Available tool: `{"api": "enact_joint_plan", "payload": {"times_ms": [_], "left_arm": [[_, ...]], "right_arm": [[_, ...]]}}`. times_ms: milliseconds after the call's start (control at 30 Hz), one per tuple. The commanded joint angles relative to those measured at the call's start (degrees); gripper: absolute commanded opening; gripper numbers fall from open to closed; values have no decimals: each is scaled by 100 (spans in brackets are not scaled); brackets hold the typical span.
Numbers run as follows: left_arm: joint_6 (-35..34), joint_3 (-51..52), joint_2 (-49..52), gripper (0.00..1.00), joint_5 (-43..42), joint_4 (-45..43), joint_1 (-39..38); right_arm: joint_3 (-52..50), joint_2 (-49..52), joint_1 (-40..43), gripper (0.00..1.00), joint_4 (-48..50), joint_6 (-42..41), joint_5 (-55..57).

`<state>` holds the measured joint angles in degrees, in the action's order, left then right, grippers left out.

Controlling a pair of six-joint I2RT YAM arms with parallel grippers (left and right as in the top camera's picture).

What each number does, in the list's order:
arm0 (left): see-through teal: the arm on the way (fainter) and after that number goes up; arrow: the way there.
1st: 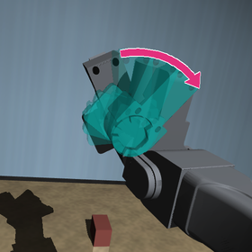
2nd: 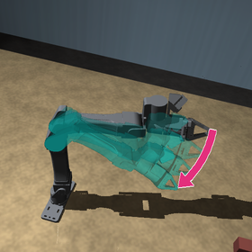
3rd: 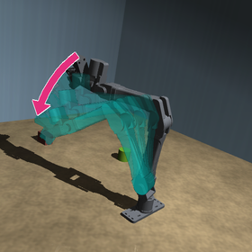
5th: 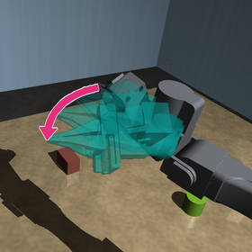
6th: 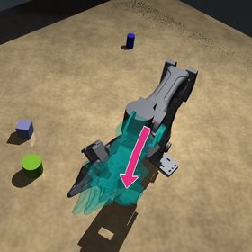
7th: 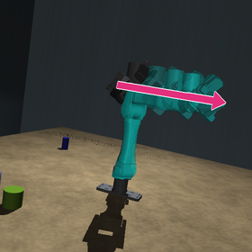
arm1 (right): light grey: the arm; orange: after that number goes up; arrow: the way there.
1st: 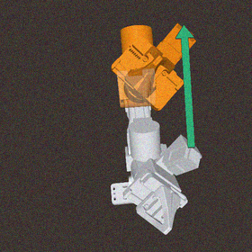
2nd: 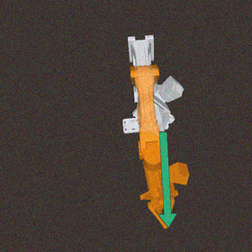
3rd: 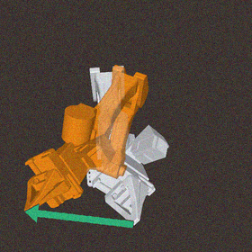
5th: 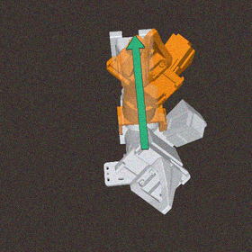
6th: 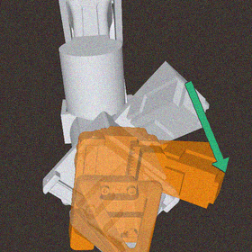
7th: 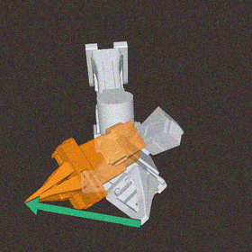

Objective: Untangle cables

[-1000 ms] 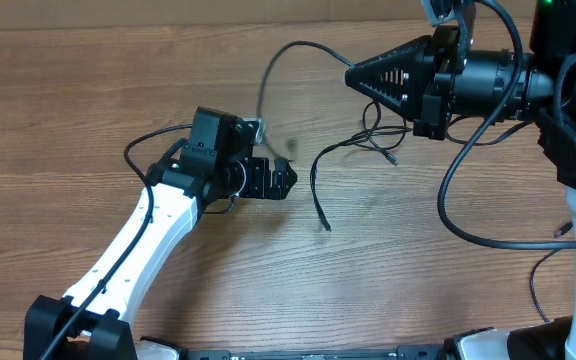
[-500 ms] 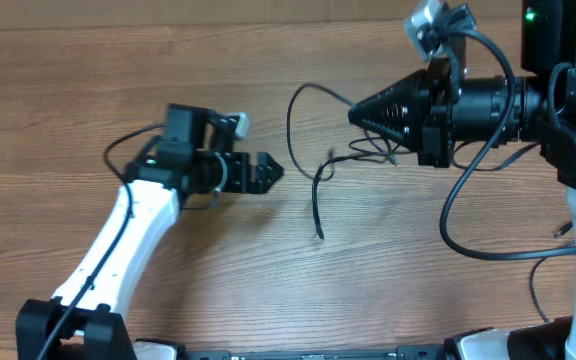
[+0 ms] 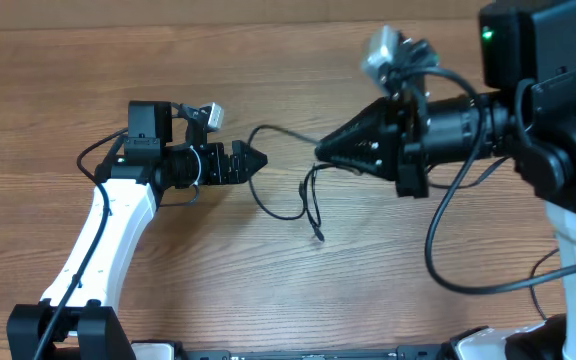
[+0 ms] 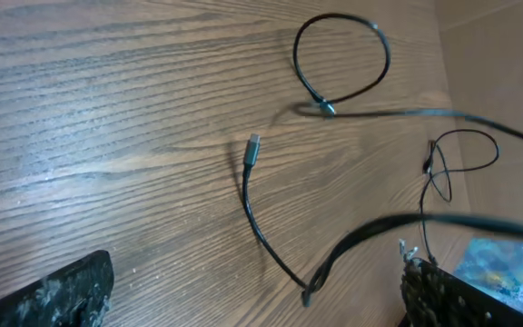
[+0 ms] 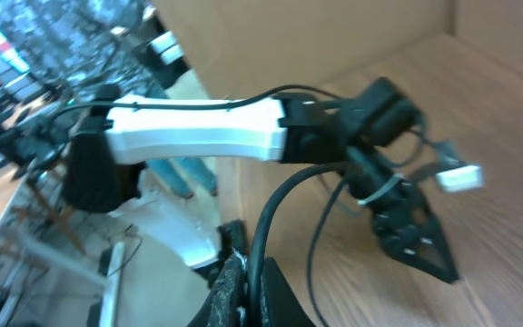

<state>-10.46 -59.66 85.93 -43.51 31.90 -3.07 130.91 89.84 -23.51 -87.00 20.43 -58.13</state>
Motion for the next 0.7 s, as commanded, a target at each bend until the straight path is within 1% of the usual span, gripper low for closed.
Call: {"api": "enact_joint_plan", "payload": {"times_ms": [0, 133, 333, 533, 600, 667], "left_arm": [[107, -98, 31, 99, -212, -70, -35], [131, -98, 31, 100, -525, -173, -33], [164, -98, 31, 100, -1377, -258, -39], [837, -98, 31, 99, -2780, -260, -125], [977, -98, 31, 100, -3001, -258, -232], [1021, -98, 31, 100, -3003, -258, -404]], "right_arm": [[111, -20, -417, 4, -15, 114, -151], [105, -20, -785, 4, -17, 260, -151], [105, -9, -1366, 4, 20, 632, -151], [105, 79, -1593, 4, 125, 693, -153], [105, 136, -1596, 4, 129, 693, -153], [105, 195, -1596, 4, 131, 691, -160]]}}
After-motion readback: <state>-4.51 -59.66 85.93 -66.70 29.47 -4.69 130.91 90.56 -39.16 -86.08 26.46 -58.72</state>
